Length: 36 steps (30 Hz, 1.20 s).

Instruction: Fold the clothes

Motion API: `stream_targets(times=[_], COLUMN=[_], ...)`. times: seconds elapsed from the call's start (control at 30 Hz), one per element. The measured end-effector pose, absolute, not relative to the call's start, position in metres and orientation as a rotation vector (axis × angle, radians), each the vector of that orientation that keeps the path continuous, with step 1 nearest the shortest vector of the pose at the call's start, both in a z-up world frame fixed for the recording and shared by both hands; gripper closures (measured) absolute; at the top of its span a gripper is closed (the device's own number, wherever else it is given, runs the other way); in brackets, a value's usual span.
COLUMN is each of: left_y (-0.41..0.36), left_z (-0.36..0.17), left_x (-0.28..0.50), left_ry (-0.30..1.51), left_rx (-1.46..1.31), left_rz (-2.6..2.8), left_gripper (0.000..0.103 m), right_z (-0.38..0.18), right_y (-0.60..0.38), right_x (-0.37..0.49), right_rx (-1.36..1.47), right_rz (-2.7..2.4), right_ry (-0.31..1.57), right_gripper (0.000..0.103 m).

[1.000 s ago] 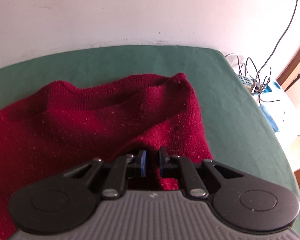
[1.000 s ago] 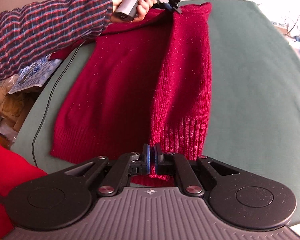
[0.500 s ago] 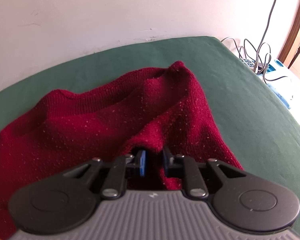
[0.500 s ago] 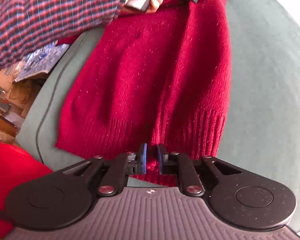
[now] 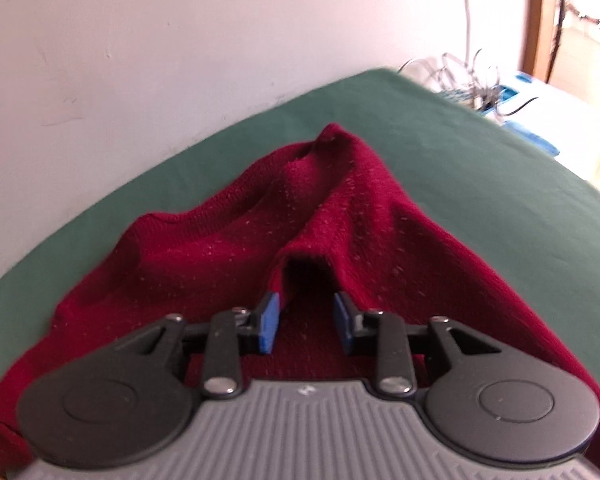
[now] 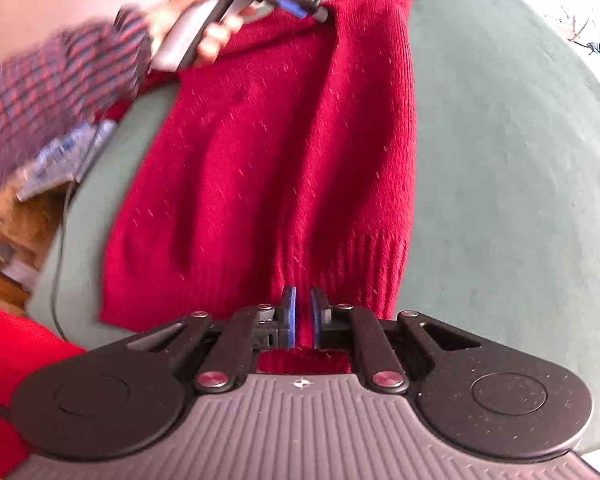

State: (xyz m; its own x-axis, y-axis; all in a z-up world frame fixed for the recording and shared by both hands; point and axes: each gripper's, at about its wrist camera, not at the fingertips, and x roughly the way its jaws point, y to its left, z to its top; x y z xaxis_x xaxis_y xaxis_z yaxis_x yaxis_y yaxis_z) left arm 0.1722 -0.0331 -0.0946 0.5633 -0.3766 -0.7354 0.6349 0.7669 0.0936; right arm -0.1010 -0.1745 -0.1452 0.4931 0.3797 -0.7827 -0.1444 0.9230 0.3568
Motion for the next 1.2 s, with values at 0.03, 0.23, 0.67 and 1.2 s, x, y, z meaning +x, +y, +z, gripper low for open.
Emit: stream_targets(times=[0.03, 0.23, 0.67, 1.2], left_y=[-0.031, -0.050, -0.038, -0.042], left_z=[-0.094, -0.118, -0.101, -0.124], left_x=[0.169, 0.163, 0.145, 0.062], left_ry=[0.783, 0.841, 0.786, 0.807], left_rx=[0.341, 0.317, 0.245, 0.291], left_rz=[-0.634, -0.634, -0.617, -0.812], left_gripper=[0.066, 0.056, 0.083, 0.088], right_z=[-0.146, -0.155, -0.133, -0.137], right_y=[-0.173, -0.150, -0.167, -0.179], right_x=[-0.099, -0.087, -0.092, -0.067], right_rx=[0.257, 0.151, 0.248, 0.108], right_rz=[0.330, 0.359, 0.350, 0.228], right_ry=[1.011, 1.041, 1.022, 1.055], right_gripper=[0.092, 0.095, 0.092, 0.098])
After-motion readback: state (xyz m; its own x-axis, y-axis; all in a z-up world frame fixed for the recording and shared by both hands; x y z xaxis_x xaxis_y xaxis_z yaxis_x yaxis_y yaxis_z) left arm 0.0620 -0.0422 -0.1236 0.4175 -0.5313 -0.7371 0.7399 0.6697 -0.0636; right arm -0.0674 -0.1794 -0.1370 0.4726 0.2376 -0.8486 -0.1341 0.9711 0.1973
